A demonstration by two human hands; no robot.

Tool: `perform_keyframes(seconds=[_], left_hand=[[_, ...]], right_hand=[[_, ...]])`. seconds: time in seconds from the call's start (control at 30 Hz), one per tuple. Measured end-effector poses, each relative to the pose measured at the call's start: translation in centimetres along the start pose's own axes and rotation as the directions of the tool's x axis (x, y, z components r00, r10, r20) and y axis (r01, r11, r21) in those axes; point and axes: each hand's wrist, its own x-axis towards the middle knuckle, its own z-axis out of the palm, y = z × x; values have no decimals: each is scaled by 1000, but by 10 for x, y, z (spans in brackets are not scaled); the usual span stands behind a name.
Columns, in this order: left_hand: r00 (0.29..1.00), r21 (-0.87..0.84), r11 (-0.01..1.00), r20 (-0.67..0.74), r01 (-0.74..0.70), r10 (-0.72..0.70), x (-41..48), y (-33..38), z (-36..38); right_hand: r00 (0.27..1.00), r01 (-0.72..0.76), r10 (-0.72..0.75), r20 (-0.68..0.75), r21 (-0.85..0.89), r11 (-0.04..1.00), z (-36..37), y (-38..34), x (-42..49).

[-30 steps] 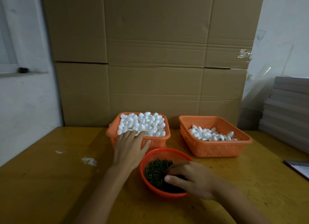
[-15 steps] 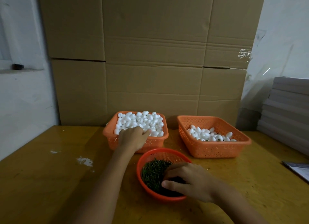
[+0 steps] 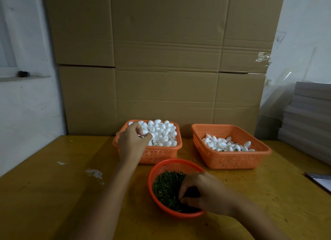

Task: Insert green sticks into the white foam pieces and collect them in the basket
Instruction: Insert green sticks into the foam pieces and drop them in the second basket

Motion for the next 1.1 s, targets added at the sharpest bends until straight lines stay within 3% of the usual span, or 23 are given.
perform_keyframes(seconds=[0.07, 0.2, 0.43, 0.67, 1.1], left_hand=[[999, -74, 997, 50, -1, 5, -3, 4, -2], [962, -397, 913, 274, 93, 21, -11, 18, -3], [898, -560, 797, 437, 224, 55, -33, 29, 7], [883, -555, 789, 469, 263, 36, -47, 16, 12], [871, -391, 913, 481, 112, 99, -61, 4, 21]], right_hand=[[1000, -4, 4, -18, -21, 1000, 1, 1, 0], [997, -32, 31, -77, -18, 999, 5, 2, -1], [976, -48, 67, -205, 94, 994, 2, 0, -3], [915, -107, 153, -373, 139, 984, 2, 7, -2], [889, -244, 240, -391, 41, 969, 7, 9, 11]])
